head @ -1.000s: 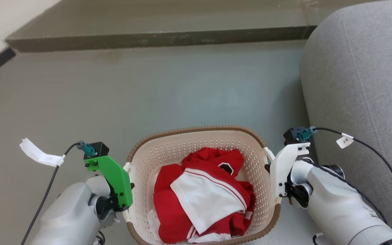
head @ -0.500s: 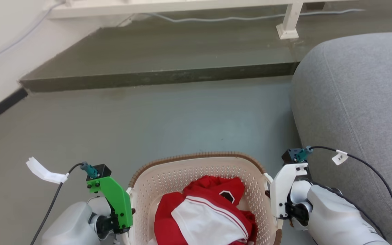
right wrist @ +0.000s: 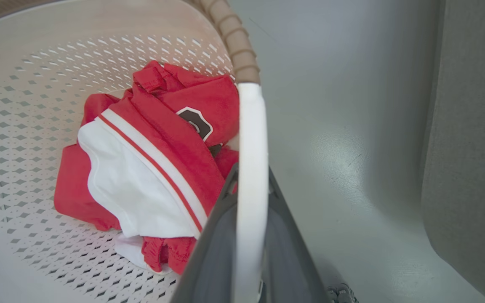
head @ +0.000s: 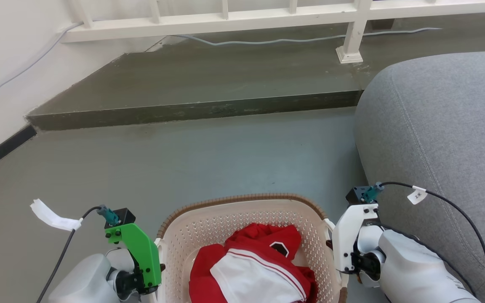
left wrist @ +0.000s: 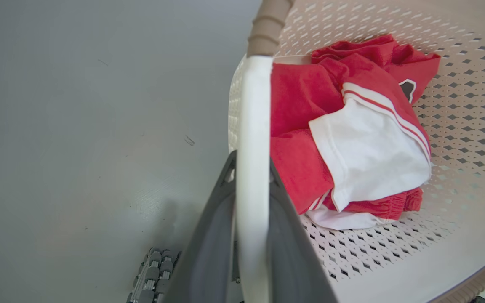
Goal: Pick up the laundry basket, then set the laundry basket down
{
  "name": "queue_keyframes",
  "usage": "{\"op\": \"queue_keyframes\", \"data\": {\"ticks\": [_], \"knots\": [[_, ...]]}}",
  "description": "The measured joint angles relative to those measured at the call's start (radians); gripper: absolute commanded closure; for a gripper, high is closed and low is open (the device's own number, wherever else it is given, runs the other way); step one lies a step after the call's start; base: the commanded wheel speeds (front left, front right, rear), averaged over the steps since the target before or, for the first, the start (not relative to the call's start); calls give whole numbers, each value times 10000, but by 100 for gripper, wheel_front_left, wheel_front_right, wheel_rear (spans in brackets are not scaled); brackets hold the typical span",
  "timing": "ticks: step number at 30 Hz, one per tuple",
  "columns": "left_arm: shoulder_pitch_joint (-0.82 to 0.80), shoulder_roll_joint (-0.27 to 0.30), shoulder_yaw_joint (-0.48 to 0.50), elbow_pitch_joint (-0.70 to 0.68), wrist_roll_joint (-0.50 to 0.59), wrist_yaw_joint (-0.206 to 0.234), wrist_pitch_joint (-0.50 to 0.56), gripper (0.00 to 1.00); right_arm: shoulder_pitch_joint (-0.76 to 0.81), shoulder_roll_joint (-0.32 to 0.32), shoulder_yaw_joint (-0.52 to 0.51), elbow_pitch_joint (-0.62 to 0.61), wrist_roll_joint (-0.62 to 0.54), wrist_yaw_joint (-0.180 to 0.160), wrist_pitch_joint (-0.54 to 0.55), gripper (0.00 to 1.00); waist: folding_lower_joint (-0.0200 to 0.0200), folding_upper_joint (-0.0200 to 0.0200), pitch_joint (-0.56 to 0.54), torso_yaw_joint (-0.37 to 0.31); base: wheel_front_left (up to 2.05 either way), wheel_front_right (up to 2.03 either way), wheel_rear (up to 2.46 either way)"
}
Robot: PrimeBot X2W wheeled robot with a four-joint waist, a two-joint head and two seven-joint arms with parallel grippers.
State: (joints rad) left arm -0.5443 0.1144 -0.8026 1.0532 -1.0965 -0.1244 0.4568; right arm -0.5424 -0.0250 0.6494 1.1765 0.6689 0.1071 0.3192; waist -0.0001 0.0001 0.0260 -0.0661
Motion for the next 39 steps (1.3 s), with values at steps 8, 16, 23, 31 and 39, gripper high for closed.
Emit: {"op": "queue_keyframes", "data": {"ticks": [8,16,23,31,39], "knots": [[13,46,-50,-10,-65,0,15,100,1,2,90,-58,102,-31,75,100,0,0,-14,-16,0,0,0],[15,56,-56,-10,-127,0,13,100,1,0,161,-65,188,-46,75,100,0,0,-10,-2,0,0,0],[23,58,-84,4,-199,0,2,100,1,0,280,-69,276,-123,75,100,0,0,1,-2,0,0,0],[26,67,-236,-86,-199,0,-44,100,1,-13,349,-79,305,-157,4,100,0,0,-14,11,0,0,0],[25,94,-309,-71,-198,0,-332,100,1,-8,389,-81,395,-222,-222,100,0,0,-1,58,0,0,0]]}}
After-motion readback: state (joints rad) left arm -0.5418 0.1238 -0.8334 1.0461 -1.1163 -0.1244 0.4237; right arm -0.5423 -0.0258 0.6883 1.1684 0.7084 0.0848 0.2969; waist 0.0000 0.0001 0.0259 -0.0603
